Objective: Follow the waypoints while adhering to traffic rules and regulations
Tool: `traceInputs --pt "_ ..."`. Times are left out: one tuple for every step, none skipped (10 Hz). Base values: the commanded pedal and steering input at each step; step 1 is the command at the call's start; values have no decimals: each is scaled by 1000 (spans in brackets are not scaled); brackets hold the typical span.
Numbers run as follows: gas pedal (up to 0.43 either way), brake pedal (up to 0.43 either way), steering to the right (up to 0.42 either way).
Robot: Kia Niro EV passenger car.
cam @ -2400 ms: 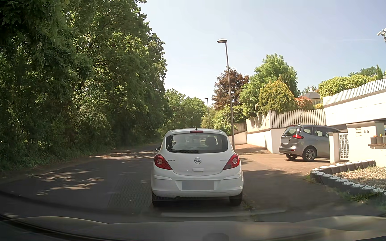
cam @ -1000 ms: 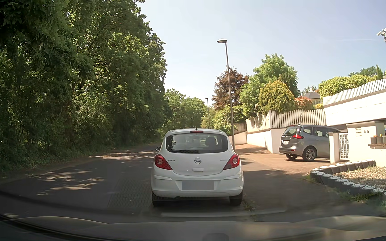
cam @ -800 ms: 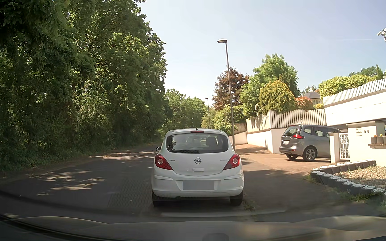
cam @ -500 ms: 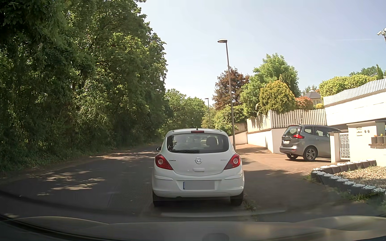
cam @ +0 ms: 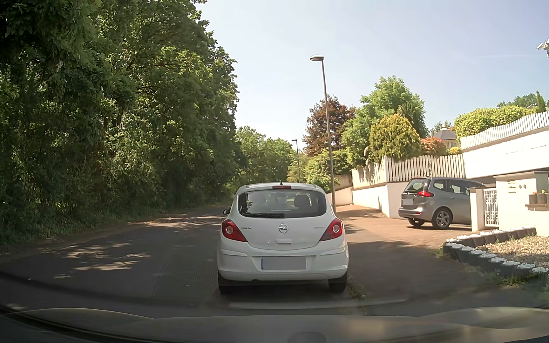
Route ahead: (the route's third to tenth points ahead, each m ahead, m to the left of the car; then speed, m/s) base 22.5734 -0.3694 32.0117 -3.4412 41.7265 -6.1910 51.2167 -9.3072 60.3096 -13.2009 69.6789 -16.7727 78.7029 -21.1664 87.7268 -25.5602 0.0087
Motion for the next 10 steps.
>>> traceInputs --pt "0 256 -910" --pt "0 238 -936" --pt "0 213 -937" --pt "0 201 -929" --pt "0 183 -920" --pt "0 140 -927" --pt "0 30 -940" --pt "0 0 -943" --pt "0 0 -945" --pt "0 0 -952"
